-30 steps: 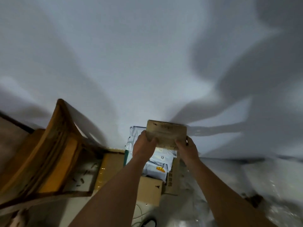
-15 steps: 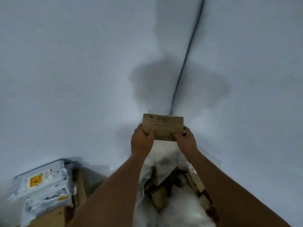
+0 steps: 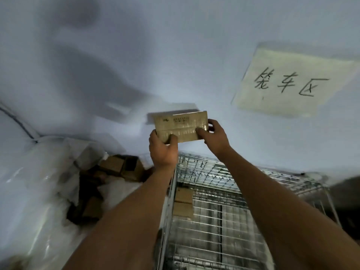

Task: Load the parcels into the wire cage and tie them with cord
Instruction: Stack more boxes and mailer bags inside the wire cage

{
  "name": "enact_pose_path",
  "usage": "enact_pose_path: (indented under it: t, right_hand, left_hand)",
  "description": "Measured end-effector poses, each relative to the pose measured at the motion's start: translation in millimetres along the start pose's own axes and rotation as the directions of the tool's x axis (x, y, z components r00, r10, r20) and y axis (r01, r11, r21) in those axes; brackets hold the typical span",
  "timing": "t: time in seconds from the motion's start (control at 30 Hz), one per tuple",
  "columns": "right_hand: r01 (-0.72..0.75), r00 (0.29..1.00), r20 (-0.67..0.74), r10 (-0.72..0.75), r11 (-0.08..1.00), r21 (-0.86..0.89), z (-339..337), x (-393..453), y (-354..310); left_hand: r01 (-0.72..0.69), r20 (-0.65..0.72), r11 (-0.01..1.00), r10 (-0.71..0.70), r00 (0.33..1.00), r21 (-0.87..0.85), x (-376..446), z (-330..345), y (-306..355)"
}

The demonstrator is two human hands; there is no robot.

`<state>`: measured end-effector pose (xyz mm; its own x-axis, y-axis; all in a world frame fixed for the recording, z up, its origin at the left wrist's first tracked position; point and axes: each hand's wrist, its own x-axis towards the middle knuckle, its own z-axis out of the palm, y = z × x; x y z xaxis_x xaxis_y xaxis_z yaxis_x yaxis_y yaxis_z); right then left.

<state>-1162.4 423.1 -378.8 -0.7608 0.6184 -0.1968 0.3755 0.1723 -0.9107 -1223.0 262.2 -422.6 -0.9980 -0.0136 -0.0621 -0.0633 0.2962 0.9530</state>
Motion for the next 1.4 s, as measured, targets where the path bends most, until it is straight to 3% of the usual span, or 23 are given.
enact_pose_path:
  t: [0.07,0.23,0.43,0.5,0.63,0.8,0.87,0.93,1.03,1.2,1.3,1.4]
  right_hand:
    - [-0.115,0.992,-0.045,0.116,0.993,0.031,-15,-14,58]
    - [-0.327,0.937,-0.094,0.336,0.940,0.093,-8,-59,181]
    - [-0.513,0.850,-0.121,0.514,0.858,0.040,24,-105,341]
    - [-0.582,0.805,-0.136,0.577,0.813,0.006,40,-117,390]
    - [-0.656,0.751,-0.083,0.655,0.755,0.018,79,-127,497]
    - [-0.683,0.730,-0.009,0.684,0.729,-0.040,135,-127,606]
    - [-0.700,0.711,0.021,0.702,0.711,-0.068,157,-124,637]
    - [-0.714,0.699,0.003,0.715,0.699,-0.046,181,-120,662]
    - [-0.730,0.682,-0.079,0.727,0.683,-0.023,204,-115,674]
    - [-0.732,0.648,-0.310,0.695,0.682,-0.002,228,-84,679]
    - [-0.744,0.567,-0.336,0.752,0.643,0.182,237,-85,677]
    - [-0.733,0.580,-0.307,0.754,0.648,0.207,234,-93,679]
  left_hand:
    - [0.001,0.066,0.999,-0.004,0.998,0.038,-35,27,-39]
    - [0.158,0.209,0.977,-0.186,0.960,0.145,-104,61,-137]
    - [0.253,0.367,0.900,-0.383,0.848,0.354,-152,83,-285]
    - [0.207,0.398,0.864,-0.408,0.821,0.460,-168,85,-337]
    - [0.086,0.351,0.737,-0.417,0.838,0.671,-177,104,-439]
    - [0.232,0.212,0.700,-0.485,0.848,0.676,-181,123,-525]
    - [0.313,0.171,0.685,-0.541,0.823,0.657,-183,123,-561]
    - [0.298,0.213,0.742,-0.508,0.834,0.601,-185,124,-592]
    - [0.151,0.352,0.809,-0.405,0.844,0.568,-185,123,-611]
    - [-0.226,0.494,0.676,-0.232,0.838,0.701,-198,120,-619]
    - [-0.132,0.455,0.671,-0.333,0.825,0.730,-195,128,-623]
    - [0.033,0.393,0.684,-0.458,0.798,0.729,-189,135,-624]
